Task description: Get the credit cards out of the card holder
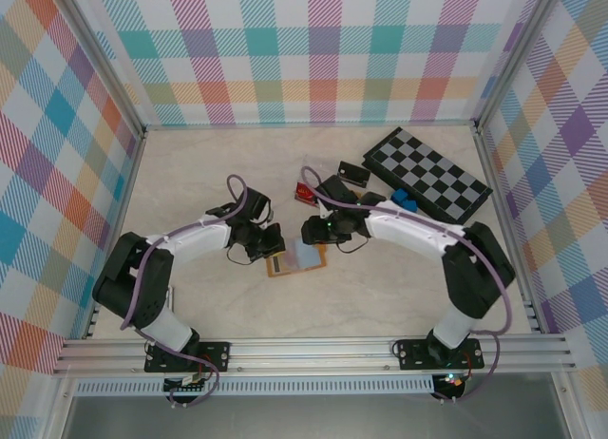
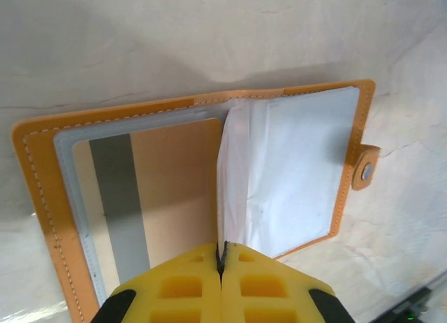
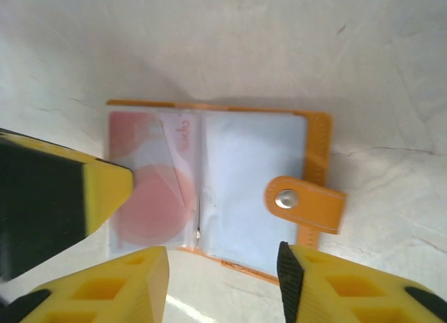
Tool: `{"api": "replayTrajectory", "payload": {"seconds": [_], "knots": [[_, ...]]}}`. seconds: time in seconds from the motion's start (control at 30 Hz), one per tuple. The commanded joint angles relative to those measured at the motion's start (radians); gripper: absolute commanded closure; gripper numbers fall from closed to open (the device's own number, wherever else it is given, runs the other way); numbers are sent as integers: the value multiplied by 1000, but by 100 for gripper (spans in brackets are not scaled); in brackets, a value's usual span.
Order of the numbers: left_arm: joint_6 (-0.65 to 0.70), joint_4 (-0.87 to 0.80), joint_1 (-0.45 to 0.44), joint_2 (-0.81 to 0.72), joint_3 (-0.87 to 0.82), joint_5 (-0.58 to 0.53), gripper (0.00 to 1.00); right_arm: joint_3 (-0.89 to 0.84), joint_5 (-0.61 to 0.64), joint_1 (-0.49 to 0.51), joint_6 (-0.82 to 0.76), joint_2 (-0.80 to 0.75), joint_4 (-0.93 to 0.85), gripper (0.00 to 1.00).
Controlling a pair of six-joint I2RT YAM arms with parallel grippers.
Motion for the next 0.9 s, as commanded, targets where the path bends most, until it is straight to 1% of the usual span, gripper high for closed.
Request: {"api": "replayTrajectory", "payload": {"seconds": [0.0, 0.1, 0.13, 0.17, 0.27, 0.33, 0.43, 0.5, 0.57, 0.63, 0.7, 0.8, 0.87], "knots": [[114, -150, 11, -22, 51, -40, 100, -84, 4, -21, 25, -73, 80, 48], [99, -122, 10, -12, 52, -11, 100, -156, -6, -44, 50, -139, 144, 43], [77, -78, 9, -12, 40, 18, 100, -163, -13, -53, 52, -150, 151, 42], [54, -38, 9, -12, 30, 48, 97, -165, -19, -60, 52, -156, 152, 42], [-20, 67, 0, -8, 6, 106, 74, -163, -29, -72, 50, -163, 155, 40], [-66, 142, -11, 5, -3, 153, 63, -165, -32, -77, 55, -167, 152, 40], [-111, 219, -33, 36, -5, 199, 54, -187, -28, -78, 72, -183, 155, 40], [-144, 245, -44, 58, 1, 215, 51, -206, -23, -77, 90, -196, 153, 40], [-187, 308, -55, 73, -6, 237, 46, -234, -18, -77, 110, -218, 155, 40], [-224, 349, -58, 88, -7, 249, 45, -260, -5, -77, 126, -247, 152, 40], [-236, 358, -58, 96, -8, 235, 44, -275, 3, -78, 133, -270, 142, 40], [-249, 359, -51, 79, -24, 195, 47, -270, -12, -77, 128, -281, 121, 41], [-268, 371, -40, 42, -47, 167, 50, -259, -39, -76, 122, -273, 112, 43]]}}
